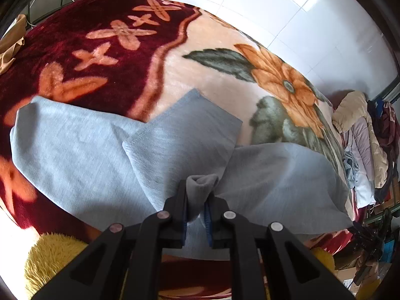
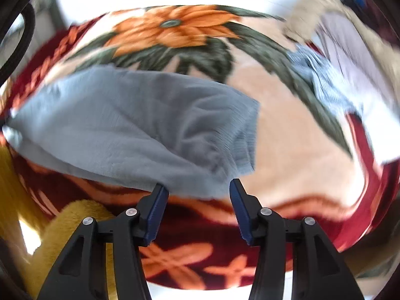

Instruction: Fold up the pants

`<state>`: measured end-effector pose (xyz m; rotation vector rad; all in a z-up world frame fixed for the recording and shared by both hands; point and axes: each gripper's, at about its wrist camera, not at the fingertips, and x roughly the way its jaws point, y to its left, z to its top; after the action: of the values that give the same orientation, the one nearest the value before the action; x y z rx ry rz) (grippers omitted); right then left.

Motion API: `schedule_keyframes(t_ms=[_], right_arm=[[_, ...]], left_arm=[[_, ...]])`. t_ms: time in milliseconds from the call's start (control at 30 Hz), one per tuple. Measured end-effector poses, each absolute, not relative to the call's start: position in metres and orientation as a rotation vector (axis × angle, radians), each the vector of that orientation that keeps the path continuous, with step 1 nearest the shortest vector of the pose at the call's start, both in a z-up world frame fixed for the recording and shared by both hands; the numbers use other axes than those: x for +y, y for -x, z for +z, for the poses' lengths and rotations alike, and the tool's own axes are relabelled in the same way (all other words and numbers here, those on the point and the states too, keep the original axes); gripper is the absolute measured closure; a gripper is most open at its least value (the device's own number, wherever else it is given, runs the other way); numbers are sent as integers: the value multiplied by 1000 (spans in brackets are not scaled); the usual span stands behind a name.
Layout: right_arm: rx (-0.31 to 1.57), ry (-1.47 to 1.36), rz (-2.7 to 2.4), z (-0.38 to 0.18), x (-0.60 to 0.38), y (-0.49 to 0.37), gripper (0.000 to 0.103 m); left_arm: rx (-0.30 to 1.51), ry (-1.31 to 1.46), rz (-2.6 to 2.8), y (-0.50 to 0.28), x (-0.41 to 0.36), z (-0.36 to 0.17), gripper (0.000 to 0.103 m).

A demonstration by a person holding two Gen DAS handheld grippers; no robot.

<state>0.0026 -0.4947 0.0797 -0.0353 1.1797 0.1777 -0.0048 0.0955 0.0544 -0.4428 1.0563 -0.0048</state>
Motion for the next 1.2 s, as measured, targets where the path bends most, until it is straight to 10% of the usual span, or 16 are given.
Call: schedule_keyframes(t_ms=[1200], right_arm=[[1290,-918,49,33,-549,-16,46]], left_arm=[[1065,473,-20,3,100,55,92]])
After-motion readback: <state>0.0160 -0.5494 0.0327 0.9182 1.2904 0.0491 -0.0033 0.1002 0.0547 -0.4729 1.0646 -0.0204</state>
